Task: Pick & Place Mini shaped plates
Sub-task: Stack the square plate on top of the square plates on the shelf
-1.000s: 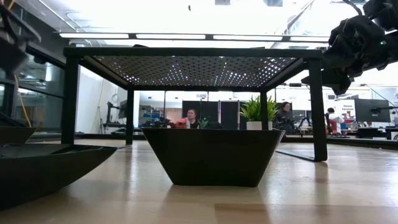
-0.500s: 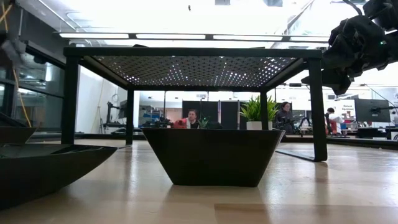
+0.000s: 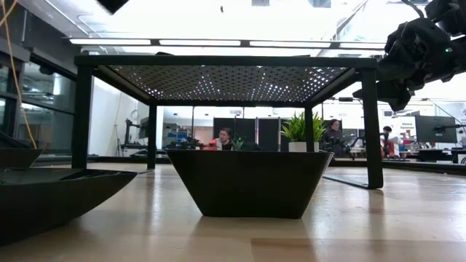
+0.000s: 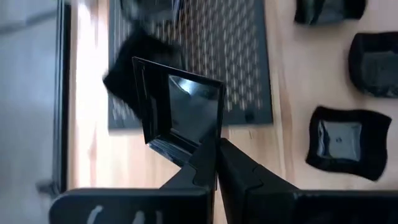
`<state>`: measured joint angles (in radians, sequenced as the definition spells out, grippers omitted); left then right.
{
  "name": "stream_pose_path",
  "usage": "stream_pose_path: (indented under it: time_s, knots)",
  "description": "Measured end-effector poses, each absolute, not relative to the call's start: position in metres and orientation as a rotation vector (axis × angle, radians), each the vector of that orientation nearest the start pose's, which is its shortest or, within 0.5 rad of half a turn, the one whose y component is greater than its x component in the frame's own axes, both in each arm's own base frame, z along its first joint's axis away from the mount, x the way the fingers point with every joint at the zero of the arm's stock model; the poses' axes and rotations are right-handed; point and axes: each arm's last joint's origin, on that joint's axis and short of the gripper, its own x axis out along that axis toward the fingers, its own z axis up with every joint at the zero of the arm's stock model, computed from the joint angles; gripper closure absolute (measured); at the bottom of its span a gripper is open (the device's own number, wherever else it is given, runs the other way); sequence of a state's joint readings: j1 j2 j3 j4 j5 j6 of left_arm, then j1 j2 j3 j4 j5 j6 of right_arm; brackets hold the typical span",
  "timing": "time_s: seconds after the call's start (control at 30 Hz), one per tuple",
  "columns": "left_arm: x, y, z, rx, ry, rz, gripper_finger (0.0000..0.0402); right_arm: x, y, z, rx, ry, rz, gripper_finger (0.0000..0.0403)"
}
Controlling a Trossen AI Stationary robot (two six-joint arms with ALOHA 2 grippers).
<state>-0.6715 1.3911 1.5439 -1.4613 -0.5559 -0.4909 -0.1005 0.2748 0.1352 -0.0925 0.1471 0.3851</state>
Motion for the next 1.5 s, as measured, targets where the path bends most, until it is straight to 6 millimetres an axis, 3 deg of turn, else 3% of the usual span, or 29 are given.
stream_pose_path:
  time_s: [0.4,0.93,1.17,1.5]
  knots:
    - [0.254,-0.109,0.394,0.812,0.724,-0.096,0.0396,0.110,-0.015,0.178,0.376,0.182,-0.287,0.0157]
    - [0.322,-0.081,0.374,1.377,0.634,-0.279,0.0396,0.110,-0.015,0.178,0.376,0.182,-0.288,0.0157]
    - [0.340,-0.068,0.365,1.453,0.612,-0.316,0.0396,0.110,-0.015,0.178,0.376,0.182,-0.288,0.0157]
    - [0.345,-0.044,0.364,1.431,0.622,-0.331,0.0396,0.110,-0.015,0.178,0.376,0.182,-0.288,0.0157]
